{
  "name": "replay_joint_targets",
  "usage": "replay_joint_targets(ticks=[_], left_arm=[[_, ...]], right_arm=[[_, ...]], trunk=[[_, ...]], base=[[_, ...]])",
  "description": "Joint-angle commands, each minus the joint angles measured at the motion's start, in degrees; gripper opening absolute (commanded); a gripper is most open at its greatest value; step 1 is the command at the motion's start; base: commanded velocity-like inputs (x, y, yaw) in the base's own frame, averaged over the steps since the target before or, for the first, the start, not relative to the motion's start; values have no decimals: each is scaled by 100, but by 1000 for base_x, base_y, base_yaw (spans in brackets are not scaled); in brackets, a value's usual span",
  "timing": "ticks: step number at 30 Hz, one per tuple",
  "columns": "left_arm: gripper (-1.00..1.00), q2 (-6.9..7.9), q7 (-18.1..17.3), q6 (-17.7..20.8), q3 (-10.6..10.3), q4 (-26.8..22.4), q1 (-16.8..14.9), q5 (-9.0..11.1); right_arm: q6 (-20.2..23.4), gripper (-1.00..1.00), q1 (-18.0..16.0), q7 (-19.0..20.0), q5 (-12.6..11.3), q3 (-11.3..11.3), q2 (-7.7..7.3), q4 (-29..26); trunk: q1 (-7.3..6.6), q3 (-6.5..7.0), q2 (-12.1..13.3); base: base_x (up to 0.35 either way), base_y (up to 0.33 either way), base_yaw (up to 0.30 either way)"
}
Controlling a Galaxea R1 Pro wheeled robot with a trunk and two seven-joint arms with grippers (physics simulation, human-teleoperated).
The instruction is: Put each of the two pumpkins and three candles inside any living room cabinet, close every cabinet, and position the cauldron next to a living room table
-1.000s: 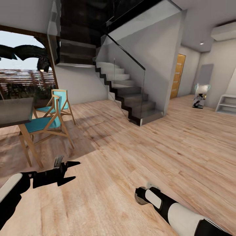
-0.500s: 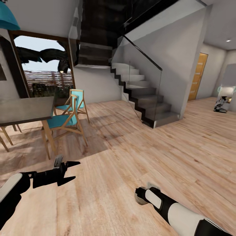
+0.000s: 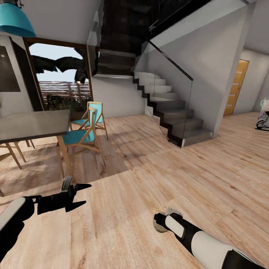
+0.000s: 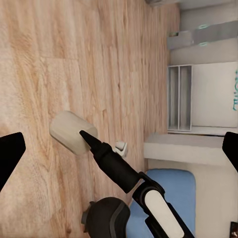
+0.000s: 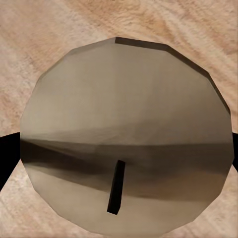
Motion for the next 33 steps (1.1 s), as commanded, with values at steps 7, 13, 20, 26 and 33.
replay_joint_targets(ticks=[7, 13, 20, 26, 33], left_arm=[[100, 4, 54, 0, -6, -3, -4, 59], [100, 4, 54, 0, -6, -3, -4, 61], [100, 4, 54, 0, -7, -3, -4, 62], [100, 4, 54, 0, -6, -3, -4, 62], [100, 4, 54, 0, -11, -3, -4, 59]], right_arm=[[18, -100, -7, -37, -24, 33, 5, -11], [22, -100, -5, -42, -24, 33, 5, -11], [23, -100, -5, -84, -24, 33, 5, -11], [23, -100, -2, -93, -17, 33, 5, -11], [55, -100, -6, -93, -16, 41, 5, -11]], trunk=[[-1, -6, -3], [-1, -6, -3], [-19, 137, 7], [-35, 242, 15], [-40, 243, 17]], base=[[0, 0, 69], [0, 0, 268], [0, 0, 280], [0, 0, 243], [0, 0, 214]])
